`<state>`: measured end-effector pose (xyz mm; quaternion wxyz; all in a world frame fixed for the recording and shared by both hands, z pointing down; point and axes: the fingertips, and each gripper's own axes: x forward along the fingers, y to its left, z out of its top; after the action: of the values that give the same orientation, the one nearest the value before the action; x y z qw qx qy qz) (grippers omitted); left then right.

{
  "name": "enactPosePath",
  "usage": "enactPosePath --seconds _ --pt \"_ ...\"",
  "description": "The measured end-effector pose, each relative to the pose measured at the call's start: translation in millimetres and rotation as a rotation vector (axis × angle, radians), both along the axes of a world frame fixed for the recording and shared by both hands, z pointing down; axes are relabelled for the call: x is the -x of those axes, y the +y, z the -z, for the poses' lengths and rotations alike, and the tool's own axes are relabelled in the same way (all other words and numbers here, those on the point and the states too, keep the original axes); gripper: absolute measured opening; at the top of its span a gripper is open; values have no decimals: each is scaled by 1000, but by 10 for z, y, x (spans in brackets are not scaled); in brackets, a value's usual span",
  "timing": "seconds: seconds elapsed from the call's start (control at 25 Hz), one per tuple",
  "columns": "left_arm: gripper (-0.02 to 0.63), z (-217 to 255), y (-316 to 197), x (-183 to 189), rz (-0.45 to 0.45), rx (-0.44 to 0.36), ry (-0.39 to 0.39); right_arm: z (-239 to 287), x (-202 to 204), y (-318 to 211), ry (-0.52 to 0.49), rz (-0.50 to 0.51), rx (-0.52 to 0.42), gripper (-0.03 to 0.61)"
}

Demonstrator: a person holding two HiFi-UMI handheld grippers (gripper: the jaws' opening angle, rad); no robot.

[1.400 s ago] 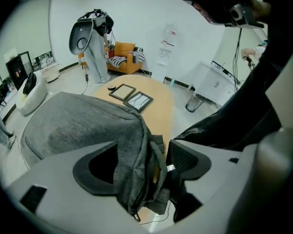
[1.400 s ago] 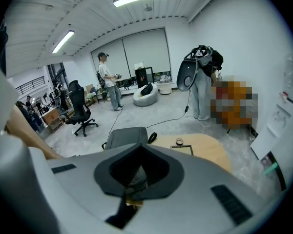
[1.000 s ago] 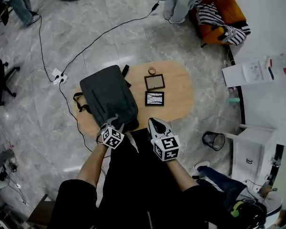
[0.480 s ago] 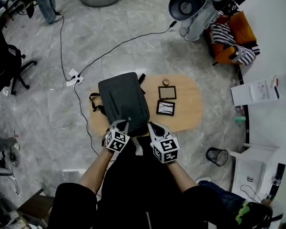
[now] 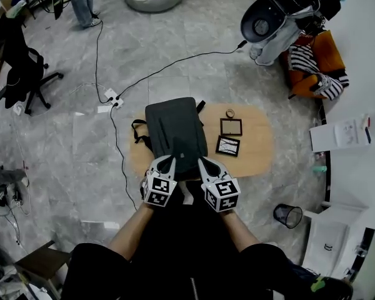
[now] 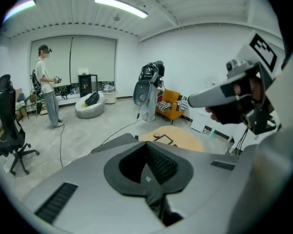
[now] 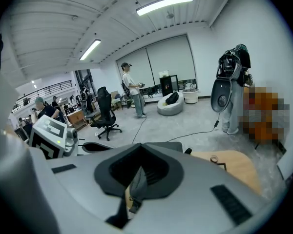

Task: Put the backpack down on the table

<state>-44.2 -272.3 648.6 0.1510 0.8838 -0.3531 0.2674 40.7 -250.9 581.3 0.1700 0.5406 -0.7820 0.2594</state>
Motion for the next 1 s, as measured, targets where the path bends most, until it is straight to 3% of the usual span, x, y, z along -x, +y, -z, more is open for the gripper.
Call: enactPosePath --seconds 0.4,0.64,1.0 --pt "15 744 -85 253 151 -80 134 342 240 -80 -28 20 -121 9" --pt "15 828 -136 439 205 -102 142 389 307 -103 -22 51 -139 9" --pt "15 729 -197 541 213 -108 121 345 274 -167 -24 46 -141 8"
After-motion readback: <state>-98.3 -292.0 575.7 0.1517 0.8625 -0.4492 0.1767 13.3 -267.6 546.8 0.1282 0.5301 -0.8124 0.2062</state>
